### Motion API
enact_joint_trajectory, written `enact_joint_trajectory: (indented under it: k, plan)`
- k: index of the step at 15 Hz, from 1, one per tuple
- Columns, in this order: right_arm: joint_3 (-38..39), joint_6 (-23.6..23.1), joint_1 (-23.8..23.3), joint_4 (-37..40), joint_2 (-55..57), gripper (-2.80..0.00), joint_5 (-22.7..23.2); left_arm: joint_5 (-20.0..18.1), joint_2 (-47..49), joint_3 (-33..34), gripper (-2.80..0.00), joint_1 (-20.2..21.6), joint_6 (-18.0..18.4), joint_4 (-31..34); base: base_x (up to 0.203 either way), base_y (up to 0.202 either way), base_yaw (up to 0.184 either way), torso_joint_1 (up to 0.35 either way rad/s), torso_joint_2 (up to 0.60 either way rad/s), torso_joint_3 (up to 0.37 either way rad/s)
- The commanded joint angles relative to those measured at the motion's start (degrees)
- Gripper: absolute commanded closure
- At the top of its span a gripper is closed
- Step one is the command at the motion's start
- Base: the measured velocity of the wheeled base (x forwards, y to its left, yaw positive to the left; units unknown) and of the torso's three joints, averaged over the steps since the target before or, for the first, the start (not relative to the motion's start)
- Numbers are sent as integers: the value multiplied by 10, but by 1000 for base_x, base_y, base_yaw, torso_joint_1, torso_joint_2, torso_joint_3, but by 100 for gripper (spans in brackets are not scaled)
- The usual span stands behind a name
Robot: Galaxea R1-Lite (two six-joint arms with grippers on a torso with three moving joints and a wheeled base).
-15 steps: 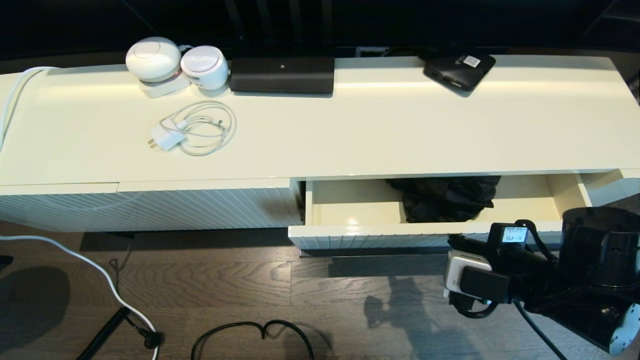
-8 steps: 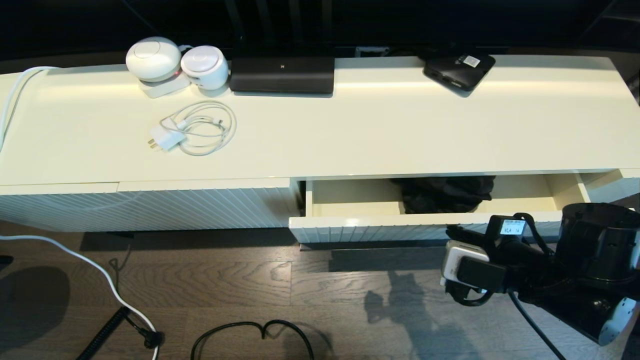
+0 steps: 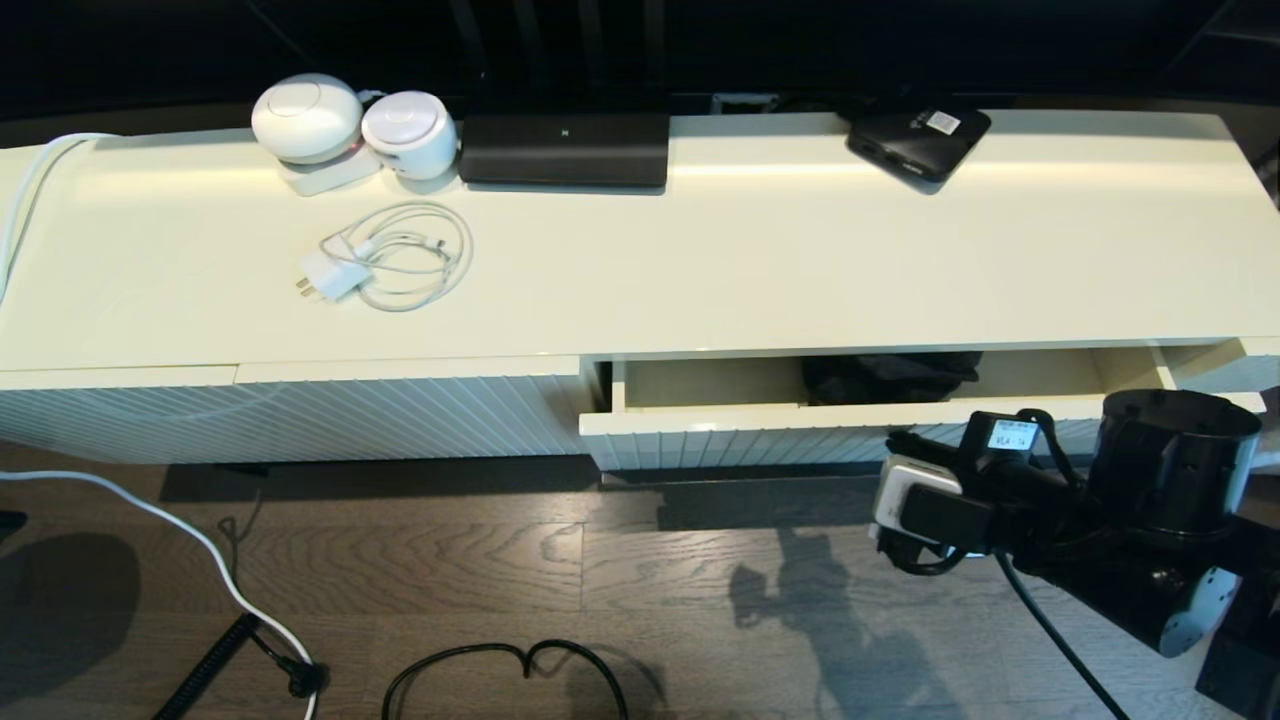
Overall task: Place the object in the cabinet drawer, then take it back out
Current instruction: Close the drawer
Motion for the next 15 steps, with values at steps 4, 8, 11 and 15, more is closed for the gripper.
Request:
enact_joint_trajectory:
  k: [4,8,11,15]
  plan:
    - [-20,-3,-22,-21,32,0,15,0,-1,0,0,0,-1,0,0,0,0,0,0,0]
    - [-31,-3,-44,-21,39,0,30,0,-1,0,0,0,-1,0,0,0,0,0,0,0]
    - [-42,-2,-45,-34,52,0,30,0,-1,0,0,0,-1,0,0,0,0,0,0,0]
    - [-57,-2,-50,-41,64,0,31,0,-1,0,0,0,-1,0,0,0,0,0,0,0]
